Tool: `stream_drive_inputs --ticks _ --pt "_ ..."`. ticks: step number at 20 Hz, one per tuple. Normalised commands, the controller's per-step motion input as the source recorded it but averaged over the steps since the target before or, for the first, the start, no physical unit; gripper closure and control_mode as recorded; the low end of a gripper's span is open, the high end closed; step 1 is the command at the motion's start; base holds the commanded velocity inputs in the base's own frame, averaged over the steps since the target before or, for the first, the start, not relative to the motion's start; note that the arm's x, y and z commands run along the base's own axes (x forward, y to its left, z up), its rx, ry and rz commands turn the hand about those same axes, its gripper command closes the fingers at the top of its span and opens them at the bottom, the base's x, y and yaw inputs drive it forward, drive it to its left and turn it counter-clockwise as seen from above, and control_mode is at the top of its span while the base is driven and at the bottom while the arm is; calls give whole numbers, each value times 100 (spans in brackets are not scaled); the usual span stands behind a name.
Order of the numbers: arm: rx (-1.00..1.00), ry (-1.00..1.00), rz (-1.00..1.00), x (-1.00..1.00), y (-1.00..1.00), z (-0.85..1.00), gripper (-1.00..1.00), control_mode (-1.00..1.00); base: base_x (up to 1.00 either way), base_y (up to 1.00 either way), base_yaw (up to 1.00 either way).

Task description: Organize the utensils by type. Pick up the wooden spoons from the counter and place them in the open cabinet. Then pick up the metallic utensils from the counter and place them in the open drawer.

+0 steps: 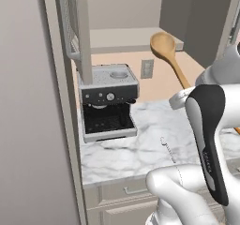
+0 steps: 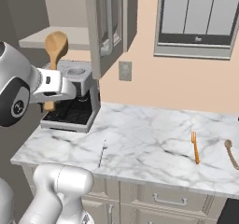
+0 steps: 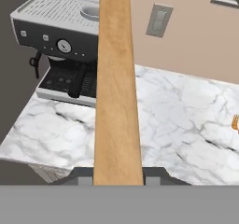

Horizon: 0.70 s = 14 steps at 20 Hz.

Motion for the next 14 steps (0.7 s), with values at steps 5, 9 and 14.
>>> stream_drive_inputs --ticks 5,9,14 --pt "0 0 0 0 0 0 100 100 65 23 -4" --pt "0 0 0 0 0 0 100 100 36 19 -6" --pt "0 0 0 0 0 0 100 100 1 4 -1"
